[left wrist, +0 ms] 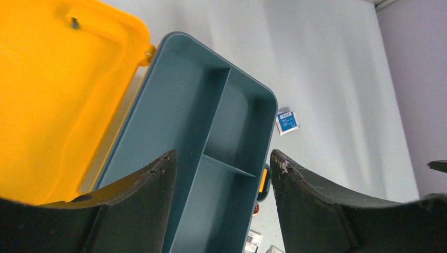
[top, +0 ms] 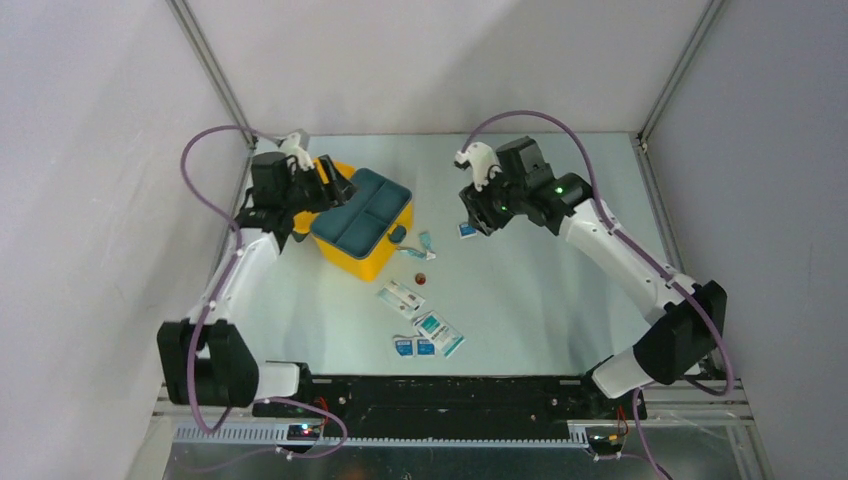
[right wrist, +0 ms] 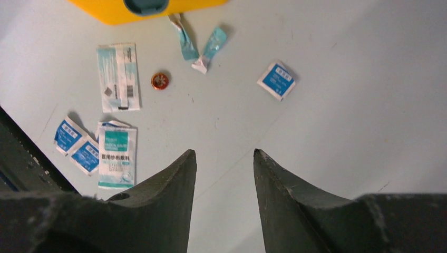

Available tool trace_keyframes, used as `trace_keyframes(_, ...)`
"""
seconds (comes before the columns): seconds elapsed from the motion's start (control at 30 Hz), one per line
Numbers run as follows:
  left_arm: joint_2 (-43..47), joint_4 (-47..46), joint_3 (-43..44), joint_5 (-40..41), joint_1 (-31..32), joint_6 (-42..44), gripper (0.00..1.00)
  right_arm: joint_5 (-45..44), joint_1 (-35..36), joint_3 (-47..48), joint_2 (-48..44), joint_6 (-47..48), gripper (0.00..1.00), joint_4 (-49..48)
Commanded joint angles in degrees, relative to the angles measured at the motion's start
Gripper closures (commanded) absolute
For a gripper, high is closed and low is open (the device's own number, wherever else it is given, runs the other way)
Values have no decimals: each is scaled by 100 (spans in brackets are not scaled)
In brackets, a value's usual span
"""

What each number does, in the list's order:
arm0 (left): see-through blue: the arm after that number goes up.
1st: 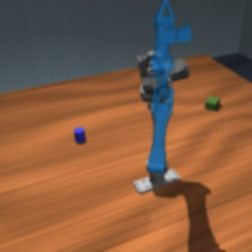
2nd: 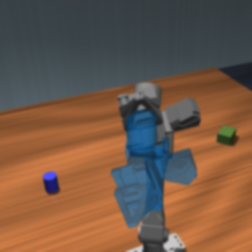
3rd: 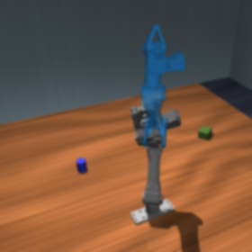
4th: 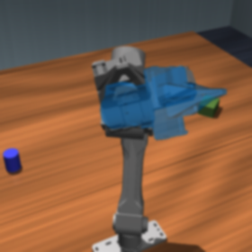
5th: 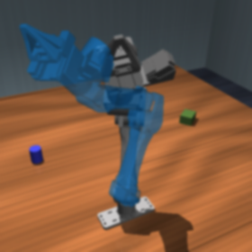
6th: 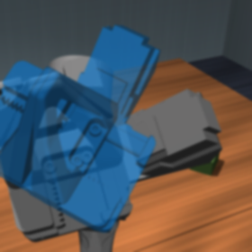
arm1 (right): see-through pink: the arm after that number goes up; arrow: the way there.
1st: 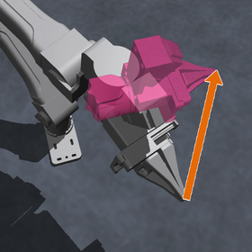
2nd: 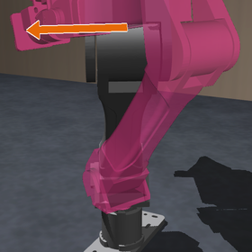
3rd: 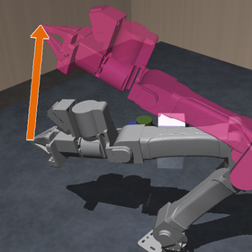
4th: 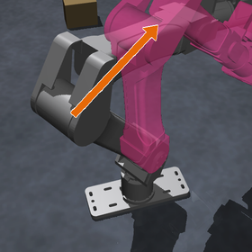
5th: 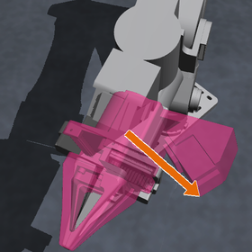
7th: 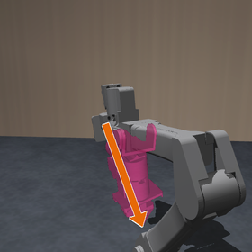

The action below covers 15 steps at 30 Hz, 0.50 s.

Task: Organize the medicine kit

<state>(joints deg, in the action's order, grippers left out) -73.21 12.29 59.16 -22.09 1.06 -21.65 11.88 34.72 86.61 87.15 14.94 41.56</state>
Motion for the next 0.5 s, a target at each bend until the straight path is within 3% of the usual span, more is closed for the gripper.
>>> trace_keyframes(0.0,-640,-45,457,311,387,416,30,387,-391,-377,-549,62,51,-568)
trace_keyframes(0.17,-1328,-15,812,543,609,618,29,1077,-1047,-334,-608,-404,50,-709)
trace_keyframes(0.47,-2017,255,978,647,704,905,23,1465,-1219,-420,-664,-485,50,-824)
